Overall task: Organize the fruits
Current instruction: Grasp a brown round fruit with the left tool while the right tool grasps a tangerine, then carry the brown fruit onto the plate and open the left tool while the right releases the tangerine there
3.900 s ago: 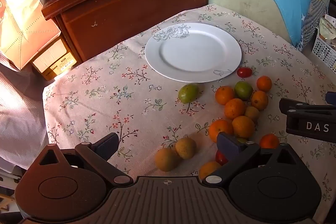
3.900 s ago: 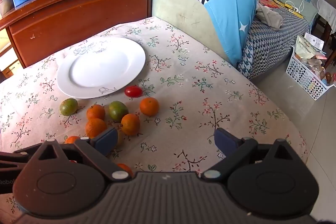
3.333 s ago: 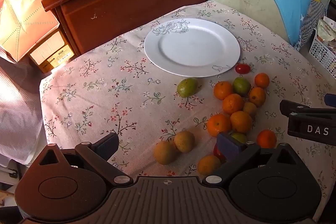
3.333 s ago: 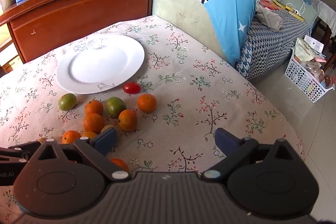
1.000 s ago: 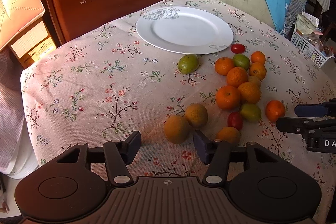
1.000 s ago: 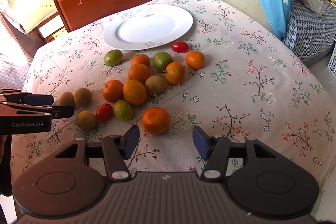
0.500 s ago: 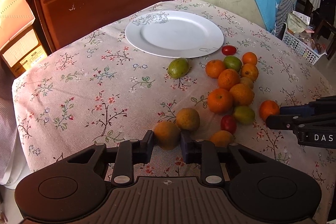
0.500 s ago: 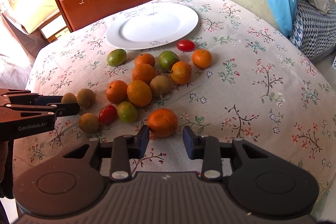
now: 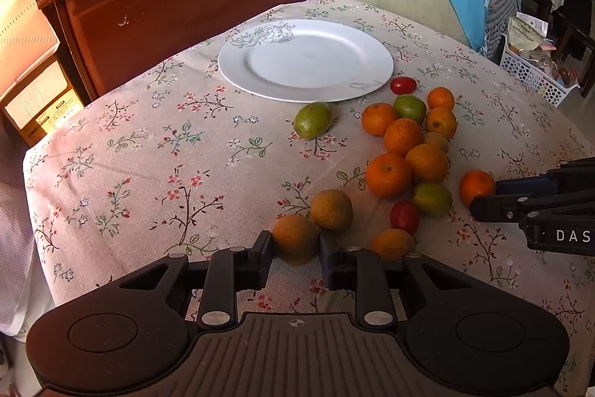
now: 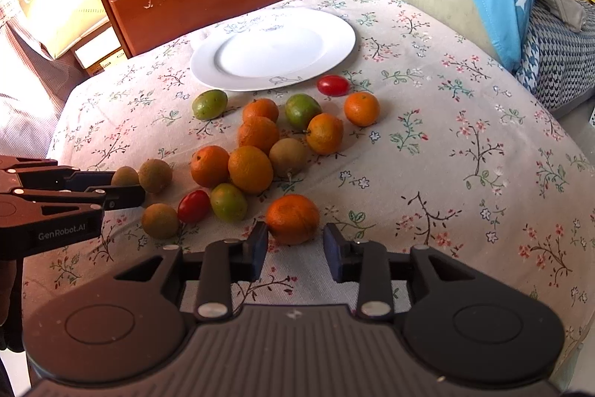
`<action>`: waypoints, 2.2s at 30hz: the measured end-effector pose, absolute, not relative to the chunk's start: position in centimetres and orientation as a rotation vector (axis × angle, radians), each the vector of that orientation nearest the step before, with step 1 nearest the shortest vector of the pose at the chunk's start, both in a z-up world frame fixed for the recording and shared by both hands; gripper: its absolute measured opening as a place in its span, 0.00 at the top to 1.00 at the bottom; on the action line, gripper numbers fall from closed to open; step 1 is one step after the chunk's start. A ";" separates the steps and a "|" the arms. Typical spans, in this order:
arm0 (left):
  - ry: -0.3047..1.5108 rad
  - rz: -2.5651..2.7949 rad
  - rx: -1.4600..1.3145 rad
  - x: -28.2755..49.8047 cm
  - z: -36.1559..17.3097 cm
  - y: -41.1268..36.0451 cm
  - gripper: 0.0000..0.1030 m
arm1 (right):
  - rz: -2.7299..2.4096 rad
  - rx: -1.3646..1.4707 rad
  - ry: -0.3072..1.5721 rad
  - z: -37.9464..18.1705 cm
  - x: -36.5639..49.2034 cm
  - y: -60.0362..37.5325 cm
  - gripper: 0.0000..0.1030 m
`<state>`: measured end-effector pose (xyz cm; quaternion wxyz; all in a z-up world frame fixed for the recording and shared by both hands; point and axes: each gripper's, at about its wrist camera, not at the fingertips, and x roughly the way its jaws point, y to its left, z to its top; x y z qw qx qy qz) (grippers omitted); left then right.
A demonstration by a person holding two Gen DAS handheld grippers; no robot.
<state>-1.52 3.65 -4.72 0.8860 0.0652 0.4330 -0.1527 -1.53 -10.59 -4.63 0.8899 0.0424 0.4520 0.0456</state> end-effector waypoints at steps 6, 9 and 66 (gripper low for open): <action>0.897 -0.312 0.115 -1.6 -4.6 4.0 0.77 | 0.108 0.088 0.944 -5.0 -1.3 -10.4 0.71; 0.894 -0.302 0.114 -1.7 -4.5 4.1 0.77 | 0.112 0.095 0.935 -4.8 -1.3 -10.4 0.72; 0.815 -0.377 -0.004 2.5 1.1 1.8 0.77 | 0.191 0.107 0.798 -0.3 2.6 -9.8 0.69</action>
